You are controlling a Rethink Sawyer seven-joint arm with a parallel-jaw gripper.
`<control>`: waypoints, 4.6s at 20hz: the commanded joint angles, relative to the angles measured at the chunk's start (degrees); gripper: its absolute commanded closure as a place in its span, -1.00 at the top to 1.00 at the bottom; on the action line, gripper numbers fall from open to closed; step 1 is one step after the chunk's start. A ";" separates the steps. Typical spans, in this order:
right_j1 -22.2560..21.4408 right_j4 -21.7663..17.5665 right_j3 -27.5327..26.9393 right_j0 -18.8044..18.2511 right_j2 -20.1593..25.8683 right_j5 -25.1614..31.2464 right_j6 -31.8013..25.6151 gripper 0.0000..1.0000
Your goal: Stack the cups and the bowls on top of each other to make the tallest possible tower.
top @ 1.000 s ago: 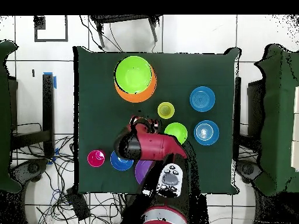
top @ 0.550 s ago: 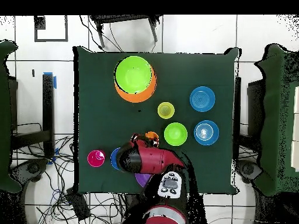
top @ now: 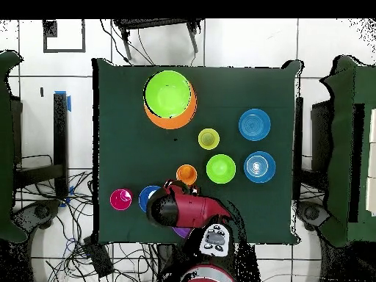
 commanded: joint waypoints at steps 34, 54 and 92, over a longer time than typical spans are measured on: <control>1.01 -0.43 12.09 -1.34 8.41 -3.23 9.37 1.00; 9.29 2.67 7.80 5.73 3.04 -17.63 11.26 1.00; 12.34 2.43 9.42 4.82 2.35 -19.83 12.72 -1.00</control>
